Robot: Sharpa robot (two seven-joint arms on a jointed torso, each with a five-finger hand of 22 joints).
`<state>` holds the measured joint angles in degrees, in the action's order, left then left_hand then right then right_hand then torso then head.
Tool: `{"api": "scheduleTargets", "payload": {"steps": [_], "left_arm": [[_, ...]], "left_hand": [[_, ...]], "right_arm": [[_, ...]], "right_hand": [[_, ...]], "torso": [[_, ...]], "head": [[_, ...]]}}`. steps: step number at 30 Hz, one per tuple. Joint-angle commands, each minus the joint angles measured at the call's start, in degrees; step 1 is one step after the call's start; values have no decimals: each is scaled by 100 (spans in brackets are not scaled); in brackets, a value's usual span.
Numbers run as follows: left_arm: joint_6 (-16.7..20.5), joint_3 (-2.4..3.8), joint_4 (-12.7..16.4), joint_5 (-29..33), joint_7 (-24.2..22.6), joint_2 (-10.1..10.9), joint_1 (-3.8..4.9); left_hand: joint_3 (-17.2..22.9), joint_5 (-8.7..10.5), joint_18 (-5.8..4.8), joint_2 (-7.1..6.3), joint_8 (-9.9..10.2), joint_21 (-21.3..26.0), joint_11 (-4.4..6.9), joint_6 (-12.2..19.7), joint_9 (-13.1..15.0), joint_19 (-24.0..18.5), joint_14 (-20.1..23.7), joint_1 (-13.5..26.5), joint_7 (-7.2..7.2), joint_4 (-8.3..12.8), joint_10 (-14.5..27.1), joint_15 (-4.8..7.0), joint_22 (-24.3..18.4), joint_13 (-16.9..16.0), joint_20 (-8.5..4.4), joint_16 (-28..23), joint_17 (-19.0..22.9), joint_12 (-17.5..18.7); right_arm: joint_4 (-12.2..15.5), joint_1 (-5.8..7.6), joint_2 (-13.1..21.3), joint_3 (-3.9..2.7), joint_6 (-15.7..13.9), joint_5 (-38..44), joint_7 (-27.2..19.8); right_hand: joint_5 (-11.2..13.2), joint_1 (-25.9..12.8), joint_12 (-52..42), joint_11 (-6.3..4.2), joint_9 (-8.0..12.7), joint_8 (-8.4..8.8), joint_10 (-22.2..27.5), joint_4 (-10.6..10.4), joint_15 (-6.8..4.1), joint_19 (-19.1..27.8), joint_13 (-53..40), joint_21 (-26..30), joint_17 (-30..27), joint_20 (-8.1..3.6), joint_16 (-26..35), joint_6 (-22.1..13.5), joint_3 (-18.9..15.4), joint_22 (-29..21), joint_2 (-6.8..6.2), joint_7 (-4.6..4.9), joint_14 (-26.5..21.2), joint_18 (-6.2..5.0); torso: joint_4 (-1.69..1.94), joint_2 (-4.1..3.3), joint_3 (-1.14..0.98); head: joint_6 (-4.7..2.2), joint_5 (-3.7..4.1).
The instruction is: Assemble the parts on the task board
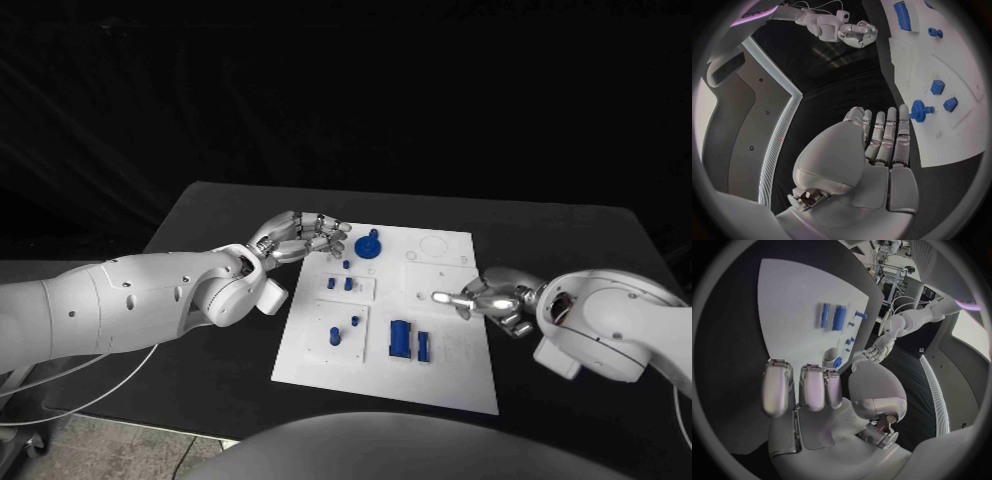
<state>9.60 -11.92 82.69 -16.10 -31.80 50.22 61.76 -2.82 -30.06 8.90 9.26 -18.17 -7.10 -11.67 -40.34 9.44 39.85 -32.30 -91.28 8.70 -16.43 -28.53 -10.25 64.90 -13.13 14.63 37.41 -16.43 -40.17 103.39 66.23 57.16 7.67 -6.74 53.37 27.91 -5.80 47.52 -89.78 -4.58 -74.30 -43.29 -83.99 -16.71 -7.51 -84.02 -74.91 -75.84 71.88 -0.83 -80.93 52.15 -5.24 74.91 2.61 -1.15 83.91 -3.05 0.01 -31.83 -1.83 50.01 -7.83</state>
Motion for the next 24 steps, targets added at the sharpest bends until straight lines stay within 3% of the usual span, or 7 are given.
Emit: {"api": "scheduleTargets", "payload": {"steps": [1,5,8,15,21,22,24], "left_arm": [[195,15,129,41,-237,64,105],[408,16,167,43,-445,68,169],[641,12,148,37,-713,32,175],[1069,8,159,-42,-1177,3,131],[1266,7,193,-146,-1366,-12,115],[968,3,173,-30,-629,7,118],[1004,20,181,-6,-616,-1,114]], "left_hand": [[-86,108,-52,56,8,47,-31,-27,-12,32,31,353,11,-42,-6,-30,17,7,-3,25,6,-22],[-362,282,-36,164,54,161,45,4,-47,-46,211,964,-31,-45,154,22,-9,27,-16,-11,44,-14],[-564,436,-13,92,208,296,264,217,-102,-188,456,1127,-173,-48,658,89,-55,122,-37,-83,85,140],[-1043,1099,4,34,215,350,463,346,-70,-1042,1302,1366,-273,-46,1639,313,-268,154,-143,-209,148,-254],[-1296,1407,-6,55,89,341,710,448,-26,-2316,2349,1438,-347,-26,2249,602,-723,462,-283,-957,637,-376],[-802,1879,-267,-236,622,710,1167,1499,-307,-2695,2505,3721,-870,474,2379,1025,-2407,680,-626,-1662,871,954],[-771,1928,-267,-260,650,710,1167,1639,-322,-2952,2715,3964,-870,514,2853,1025,-2668,775,-679,-2011,1034,1065]], "right_arm": [[-131,156,24,0,-1113,-702,-930],[-357,216,-25,11,-1870,-1159,-1965],[-616,89,-133,27,-2328,-1706,-3277],[-1126,-340,-321,39,-2203,-2739,-5278],[-1358,-526,-378,41,-2036,-2915,-5923],[-1320,-511,-369,46,-2051,-2513,-4926],[-1320,-512,-380,35,-2073,-2549,-4937]], "right_hand": [[-114,-453,-22,15,198,362,-601,-14,-12,73,-1509,398,-447,-10,295,-112,-332,936,277,27,178,-96],[18,-515,1230,238,1081,1292,102,30,214,830,-675,2260,-2200,169,1682,-481,-756,260,538,303,-342,-385],[-26,-135,4162,567,1587,1800,2197,50,596,2183,1171,4671,-3958,454,3419,-1223,-917,-696,615,568,-1609,-609],[-19,769,6574,1769,2015,1909,5477,26,1959,4468,2796,7029,-5066,1304,5638,-2977,-1216,-2301,461,526,-4808,-147],[-82,994,7684,1264,2732,2235,7428,-7,1895,7614,4200,7420,-6308,1365,7271,-3981,-1022,-5603,305,12,-7240,-174],[137,-753,7974,1077,4075,2834,7568,499,1574,7581,5006,7584,-6462,989,7389,-4281,-587,-5803,143,115,-7383,305],[580,-1832,8313,863,5132,3306,7858,846,1306,7916,5833,7584,-6716,716,7640,-4587,-227,-6419,-261,115,-7744,305]], "torso": [[-79,58,-30],[-88,52,-62],[-109,38,-69],[-89,7,-81],[-80,11,-73],[-80,17,-77],[-79,18,-74]], "head": [[-1,-62],[-1,-38],[-1,15],[-1,46],[-1,18],[0,35],[-18,44]]}}
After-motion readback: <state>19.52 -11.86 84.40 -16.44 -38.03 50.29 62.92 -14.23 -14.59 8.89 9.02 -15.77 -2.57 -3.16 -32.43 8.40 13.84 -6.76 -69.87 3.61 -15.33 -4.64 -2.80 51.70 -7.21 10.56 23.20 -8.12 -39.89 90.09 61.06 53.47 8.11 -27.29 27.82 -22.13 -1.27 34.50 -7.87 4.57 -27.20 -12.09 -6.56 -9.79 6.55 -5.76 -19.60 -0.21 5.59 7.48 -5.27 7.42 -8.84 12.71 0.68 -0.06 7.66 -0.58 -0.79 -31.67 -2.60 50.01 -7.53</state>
